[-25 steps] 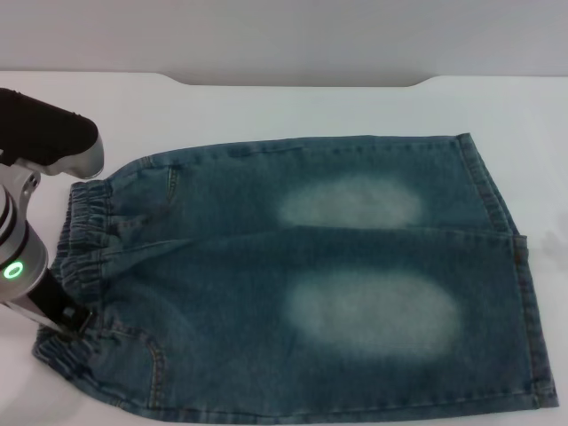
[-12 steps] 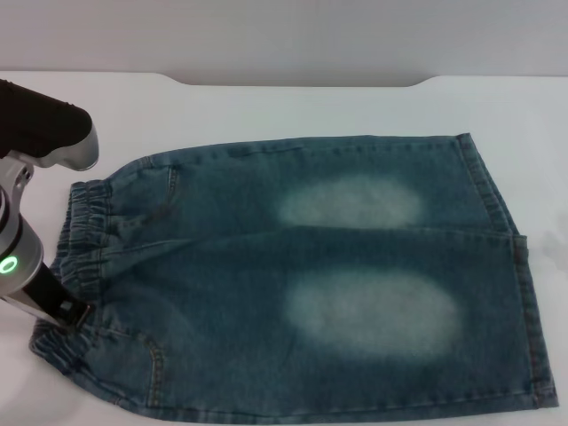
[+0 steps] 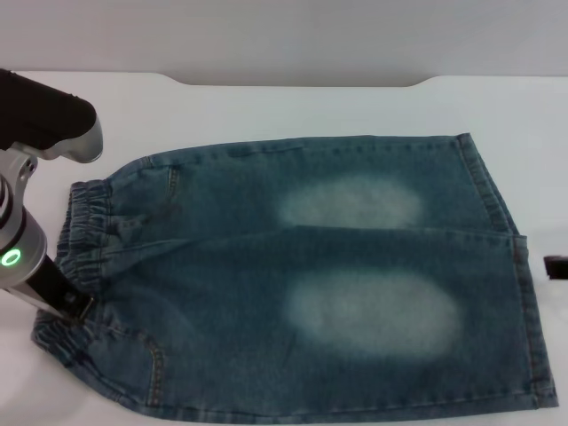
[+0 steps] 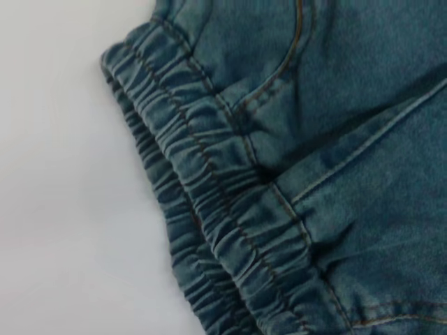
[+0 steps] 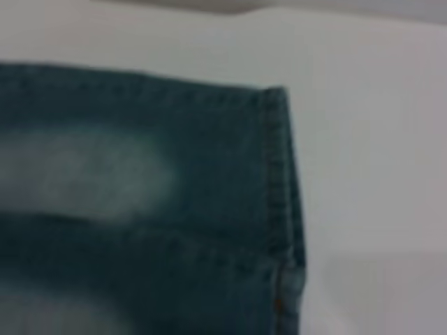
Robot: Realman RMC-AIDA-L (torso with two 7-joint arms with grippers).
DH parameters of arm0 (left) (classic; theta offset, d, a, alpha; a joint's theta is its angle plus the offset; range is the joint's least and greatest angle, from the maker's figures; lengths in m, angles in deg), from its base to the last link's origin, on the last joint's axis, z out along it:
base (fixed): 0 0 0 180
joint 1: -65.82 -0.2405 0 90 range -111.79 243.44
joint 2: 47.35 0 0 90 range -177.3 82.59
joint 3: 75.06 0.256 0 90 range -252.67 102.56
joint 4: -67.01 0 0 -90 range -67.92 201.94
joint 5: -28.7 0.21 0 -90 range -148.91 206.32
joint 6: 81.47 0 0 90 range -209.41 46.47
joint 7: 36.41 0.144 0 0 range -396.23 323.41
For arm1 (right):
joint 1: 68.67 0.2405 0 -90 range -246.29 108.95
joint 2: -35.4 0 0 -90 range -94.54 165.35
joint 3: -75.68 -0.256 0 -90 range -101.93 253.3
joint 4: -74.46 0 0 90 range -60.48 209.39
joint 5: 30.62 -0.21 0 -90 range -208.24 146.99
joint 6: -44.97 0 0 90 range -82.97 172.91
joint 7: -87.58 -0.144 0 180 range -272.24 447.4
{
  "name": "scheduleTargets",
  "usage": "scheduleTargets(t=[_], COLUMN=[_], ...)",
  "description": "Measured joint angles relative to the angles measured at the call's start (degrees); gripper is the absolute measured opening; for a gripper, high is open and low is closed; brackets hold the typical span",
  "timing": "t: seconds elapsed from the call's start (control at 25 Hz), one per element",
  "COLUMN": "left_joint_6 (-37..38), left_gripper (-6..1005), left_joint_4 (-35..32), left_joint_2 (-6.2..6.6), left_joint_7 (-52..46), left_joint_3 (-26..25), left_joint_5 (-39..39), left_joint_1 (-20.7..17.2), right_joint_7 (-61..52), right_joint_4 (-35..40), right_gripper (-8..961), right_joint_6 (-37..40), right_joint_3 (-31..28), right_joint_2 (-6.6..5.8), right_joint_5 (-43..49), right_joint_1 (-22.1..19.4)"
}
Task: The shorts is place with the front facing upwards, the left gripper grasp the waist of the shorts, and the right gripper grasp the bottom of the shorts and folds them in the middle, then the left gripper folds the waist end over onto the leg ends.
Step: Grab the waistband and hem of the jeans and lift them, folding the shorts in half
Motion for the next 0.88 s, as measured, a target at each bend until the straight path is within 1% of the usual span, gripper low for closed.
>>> scheduleTargets(t=[0.08, 0.2, 0.32, 0.48, 0.88], left_joint_6=[0.0, 0.0, 0.0, 0.0, 0.0], left_gripper=[31, 31, 31, 31, 30], left_joint_4=[0.1, 0.1, 0.2, 0.2, 0.3], left_joint_2=[-0.02, -0.07, -0.13, -0.24, -0.35], left_joint_7=[0.0, 0.0, -0.1, -0.2, -0.8], left_joint_3=[0.1, 0.2, 0.3, 0.4, 1.5], left_joint_5=[0.0, 0.0, 0.0, 0.0, 0.0], left_joint_1=[0.3, 0.6, 0.6, 0.8, 1.4], right_joint_7=[0.5, 0.8, 1.0, 0.9, 0.7], right_joint_4=[-1.0, -1.1, -0.4, -0.6, -0.3], right_gripper=[713, 713, 713, 713, 714], right_joint_6=[-3.2, -5.0, -6.8, -8.1, -8.6], right_joint_3=[0.0, 0.2, 1.7, 3.5, 4.3], right_joint_2=[-0.07, -0.07, -0.03, -0.02, 0.17], right_joint_5=[-0.5, -0.5, -0.7, -0.7, -1.8], right_joint_1=[0.4, 0.5, 0.5, 0.0, -2.2])
